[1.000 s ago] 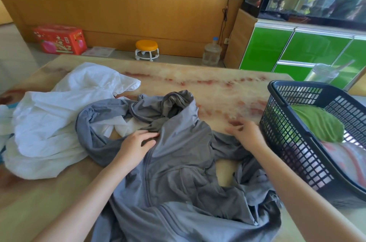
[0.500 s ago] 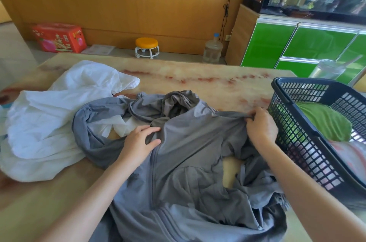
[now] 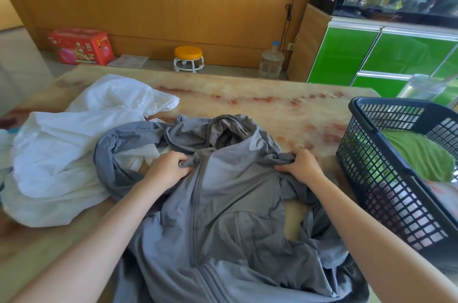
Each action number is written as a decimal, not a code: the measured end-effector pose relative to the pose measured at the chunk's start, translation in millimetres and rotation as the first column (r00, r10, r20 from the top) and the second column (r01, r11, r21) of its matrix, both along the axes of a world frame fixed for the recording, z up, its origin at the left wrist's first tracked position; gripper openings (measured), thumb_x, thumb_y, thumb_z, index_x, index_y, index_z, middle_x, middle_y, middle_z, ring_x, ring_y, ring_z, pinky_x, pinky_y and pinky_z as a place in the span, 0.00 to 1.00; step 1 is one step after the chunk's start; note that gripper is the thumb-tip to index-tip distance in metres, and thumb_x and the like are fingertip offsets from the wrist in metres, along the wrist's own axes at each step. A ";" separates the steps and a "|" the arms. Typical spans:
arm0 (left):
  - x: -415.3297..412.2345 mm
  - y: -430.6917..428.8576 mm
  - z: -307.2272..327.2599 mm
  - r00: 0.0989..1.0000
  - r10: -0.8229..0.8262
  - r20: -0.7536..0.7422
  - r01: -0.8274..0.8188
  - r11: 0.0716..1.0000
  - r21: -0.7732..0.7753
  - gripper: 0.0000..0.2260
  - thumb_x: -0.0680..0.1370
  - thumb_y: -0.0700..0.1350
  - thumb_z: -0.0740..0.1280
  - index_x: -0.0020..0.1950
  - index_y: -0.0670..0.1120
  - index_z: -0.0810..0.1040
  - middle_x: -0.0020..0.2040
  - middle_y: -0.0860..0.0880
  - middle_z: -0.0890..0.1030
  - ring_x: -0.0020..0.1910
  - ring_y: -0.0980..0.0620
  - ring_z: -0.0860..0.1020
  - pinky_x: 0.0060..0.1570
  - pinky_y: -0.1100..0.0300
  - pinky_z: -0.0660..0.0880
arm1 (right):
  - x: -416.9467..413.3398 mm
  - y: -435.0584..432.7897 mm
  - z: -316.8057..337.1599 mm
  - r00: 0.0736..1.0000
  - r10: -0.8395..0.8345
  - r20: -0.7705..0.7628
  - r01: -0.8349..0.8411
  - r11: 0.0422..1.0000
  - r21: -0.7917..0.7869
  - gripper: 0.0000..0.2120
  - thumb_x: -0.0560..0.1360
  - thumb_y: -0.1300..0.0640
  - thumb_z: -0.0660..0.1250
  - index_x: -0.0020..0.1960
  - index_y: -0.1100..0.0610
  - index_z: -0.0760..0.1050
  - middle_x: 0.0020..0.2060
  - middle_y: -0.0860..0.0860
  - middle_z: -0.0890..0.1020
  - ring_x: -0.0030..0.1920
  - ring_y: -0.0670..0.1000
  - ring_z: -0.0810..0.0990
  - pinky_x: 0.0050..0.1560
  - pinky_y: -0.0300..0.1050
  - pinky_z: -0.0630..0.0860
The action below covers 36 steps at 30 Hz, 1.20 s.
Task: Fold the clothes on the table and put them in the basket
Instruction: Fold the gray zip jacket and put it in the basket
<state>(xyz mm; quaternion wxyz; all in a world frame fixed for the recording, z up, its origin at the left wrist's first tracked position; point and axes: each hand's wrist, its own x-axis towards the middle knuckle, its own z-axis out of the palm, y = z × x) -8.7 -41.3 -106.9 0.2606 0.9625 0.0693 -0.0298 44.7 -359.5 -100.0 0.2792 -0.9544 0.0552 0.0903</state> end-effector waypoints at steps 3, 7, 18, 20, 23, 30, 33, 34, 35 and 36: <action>-2.5 7.6 14.1 0.957 0.200 0.211 -0.168 0.973 -0.161 0.10 0.79 0.49 0.64 0.50 0.41 0.75 0.36 0.49 0.75 0.34 0.48 0.73 0.32 0.57 0.65 | -0.4 -7.2 1.8 0.981 -0.093 0.171 0.095 0.995 -0.004 0.07 0.72 0.58 0.71 0.48 0.58 0.77 0.42 0.55 0.82 0.43 0.57 0.79 0.40 0.50 0.75; -1.1 38.0 42.9 0.750 0.545 0.374 -0.413 0.828 -0.379 0.13 0.80 0.44 0.61 0.60 0.37 0.72 0.54 0.38 0.78 0.52 0.39 0.76 0.46 0.54 0.67 | 0.9 -11.9 13.1 0.910 -0.214 0.355 0.217 0.976 0.032 0.13 0.74 0.69 0.62 0.55 0.58 0.77 0.46 0.57 0.82 0.45 0.60 0.79 0.38 0.49 0.74; 11.9 22.5 6.7 0.913 0.190 0.360 -0.229 0.971 0.067 0.19 0.77 0.48 0.66 0.67 0.44 0.72 0.63 0.41 0.75 0.62 0.39 0.70 0.61 0.46 0.68 | 2.4 -1.7 17.3 0.968 0.060 0.243 -0.019 0.985 -0.169 0.19 0.78 0.57 0.62 0.68 0.49 0.72 0.67 0.53 0.73 0.69 0.59 0.63 0.71 0.56 0.57; 15.6 17.0 9.6 0.905 0.105 0.412 -0.179 0.973 0.146 0.21 0.77 0.51 0.67 0.68 0.45 0.71 0.64 0.42 0.74 0.65 0.40 0.68 0.64 0.46 0.64 | 4.6 7.3 16.2 0.970 0.133 0.205 -0.108 0.986 -0.128 0.19 0.77 0.47 0.64 0.67 0.46 0.72 0.63 0.52 0.77 0.67 0.57 0.68 0.70 0.57 0.60; 14.5 4.0 14.9 0.896 -0.038 0.443 -0.041 0.985 0.168 0.16 0.77 0.54 0.65 0.64 0.51 0.77 0.65 0.48 0.75 0.70 0.44 0.65 0.69 0.44 0.57 | 2.3 20.3 12.3 0.945 0.302 0.127 -0.295 0.953 -0.065 0.16 0.74 0.43 0.67 0.62 0.41 0.76 0.62 0.44 0.78 0.67 0.51 0.71 0.73 0.55 0.55; -3.4 -30.4 11.6 0.865 -0.351 0.358 0.395 0.917 -0.055 0.20 0.78 0.58 0.55 0.71 0.61 0.66 0.72 0.61 0.64 0.73 0.63 0.56 0.74 0.53 0.45 | 3.9 33.7 22.1 0.959 0.233 0.163 -0.255 0.958 0.130 0.07 0.75 0.50 0.69 0.50 0.51 0.83 0.48 0.49 0.84 0.54 0.50 0.80 0.63 0.50 0.70; -7.4 -40.4 12.1 0.875 -0.369 0.313 0.424 0.896 -0.130 0.19 0.80 0.57 0.56 0.71 0.63 0.64 0.70 0.63 0.66 0.69 0.68 0.57 0.75 0.56 0.46 | 24.1 49.2 42.4 0.977 0.131 0.170 -0.182 0.923 0.339 0.15 0.75 0.51 0.69 0.59 0.56 0.79 0.51 0.50 0.82 0.56 0.51 0.79 0.51 0.41 0.71; -8.3 -42.0 10.8 0.886 -0.371 0.277 0.425 0.890 -0.168 0.19 0.80 0.57 0.56 0.71 0.66 0.61 0.69 0.63 0.66 0.68 0.69 0.58 0.75 0.56 0.46 | 33.3 58.0 45.3 0.979 0.146 0.142 -0.186 0.926 0.329 0.19 0.74 0.49 0.70 0.62 0.57 0.77 0.55 0.52 0.81 0.57 0.51 0.78 0.51 0.40 0.70; -9.9 -42.4 9.9 0.894 -0.381 0.234 0.428 0.881 -0.202 0.21 0.80 0.58 0.55 0.72 0.69 0.57 0.69 0.63 0.66 0.67 0.69 0.58 0.75 0.57 0.46 | 43.3 67.5 45.8 0.979 0.168 0.112 -0.195 0.929 0.313 0.23 0.74 0.47 0.70 0.65 0.56 0.75 0.59 0.53 0.79 0.59 0.52 0.77 0.52 0.40 0.70; -10.9 -42.1 8.2 0.894 -0.402 0.195 0.438 0.875 -0.206 0.22 0.79 0.60 0.54 0.72 0.70 0.54 0.69 0.63 0.66 0.67 0.69 0.58 0.74 0.57 0.46 | 53.0 78.1 45.0 0.976 0.196 0.090 -0.214 0.928 0.306 0.27 0.73 0.45 0.70 0.68 0.55 0.73 0.63 0.54 0.77 0.61 0.53 0.76 0.53 0.42 0.71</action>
